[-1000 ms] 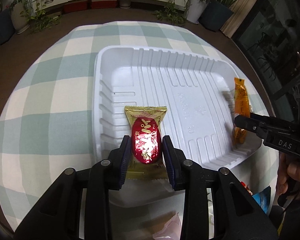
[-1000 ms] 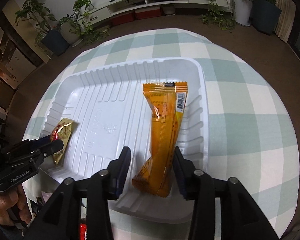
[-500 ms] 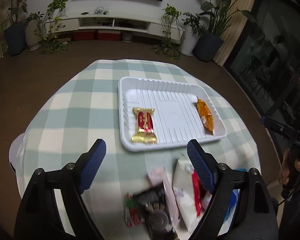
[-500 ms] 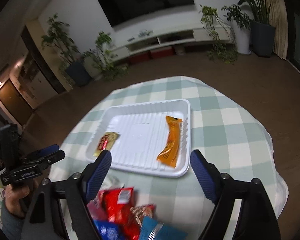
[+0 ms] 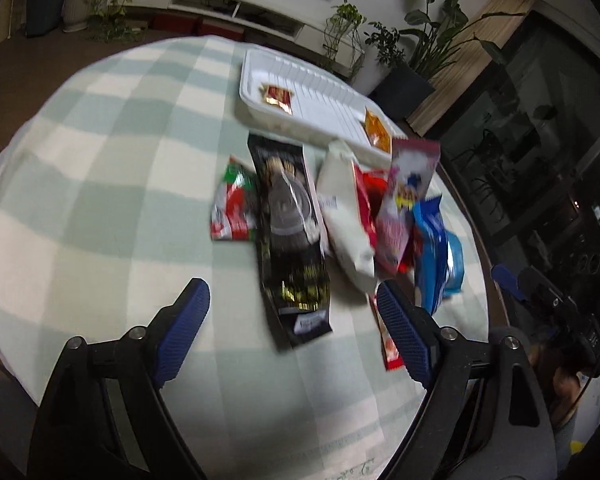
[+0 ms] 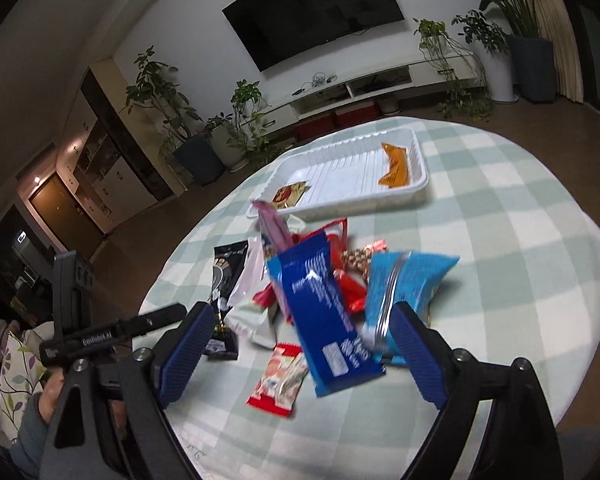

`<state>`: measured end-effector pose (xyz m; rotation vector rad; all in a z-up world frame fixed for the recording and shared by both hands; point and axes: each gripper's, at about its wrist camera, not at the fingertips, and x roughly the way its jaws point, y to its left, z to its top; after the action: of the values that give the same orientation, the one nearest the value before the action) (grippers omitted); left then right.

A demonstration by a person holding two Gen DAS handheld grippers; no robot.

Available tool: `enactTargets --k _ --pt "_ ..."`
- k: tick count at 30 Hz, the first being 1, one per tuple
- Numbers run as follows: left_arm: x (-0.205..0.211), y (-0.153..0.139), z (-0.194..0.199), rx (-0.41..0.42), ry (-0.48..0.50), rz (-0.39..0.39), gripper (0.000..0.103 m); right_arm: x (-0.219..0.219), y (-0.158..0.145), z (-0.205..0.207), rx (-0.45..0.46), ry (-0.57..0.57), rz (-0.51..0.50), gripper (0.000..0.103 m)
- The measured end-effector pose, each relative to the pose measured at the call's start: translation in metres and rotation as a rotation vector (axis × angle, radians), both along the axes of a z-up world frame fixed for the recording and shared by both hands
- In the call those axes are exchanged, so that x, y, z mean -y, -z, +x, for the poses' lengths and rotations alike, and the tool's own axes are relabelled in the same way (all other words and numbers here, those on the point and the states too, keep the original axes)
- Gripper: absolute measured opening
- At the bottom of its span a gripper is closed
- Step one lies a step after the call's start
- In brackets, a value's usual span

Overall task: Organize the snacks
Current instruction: 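Grasp the black nut packet with the left tool while the right tool reaches the blue packet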

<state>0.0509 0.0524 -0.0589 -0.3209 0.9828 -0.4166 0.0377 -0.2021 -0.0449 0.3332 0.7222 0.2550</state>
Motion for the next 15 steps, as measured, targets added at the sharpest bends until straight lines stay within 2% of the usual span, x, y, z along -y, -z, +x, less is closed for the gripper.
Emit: enactTargets --k 2,5,8,10,12,15 --pt "0.006 0.0 -0.002 0.001 -0.002 0.034 0.085 -0.005 -0.001 -0.003 0.013 0.01 -0.044 0.091" --pt "0.018 -0.012 -0.003 0.061 -0.006 0.102 0.085 -0.016 -0.004 -0.009 0.034 0.008 -0.091 0.091" --pt "0.029 -0.017 0.012 0.065 0.005 0.168 0.083 -0.026 -0.002 -0.014 0.048 0.01 -0.156 0.091" --pt "0.033 -0.016 0.019 0.064 0.014 0.188 0.078 -0.034 0.001 -0.014 0.034 0.017 -0.218 0.09" --pt "0.039 -0.013 0.025 0.047 0.021 0.209 0.066 -0.038 0.002 -0.012 0.024 0.011 -0.25 0.087" --pt "0.041 -0.011 0.033 0.041 0.024 0.233 0.065 -0.043 0.002 -0.007 0.026 0.011 -0.312 0.084"
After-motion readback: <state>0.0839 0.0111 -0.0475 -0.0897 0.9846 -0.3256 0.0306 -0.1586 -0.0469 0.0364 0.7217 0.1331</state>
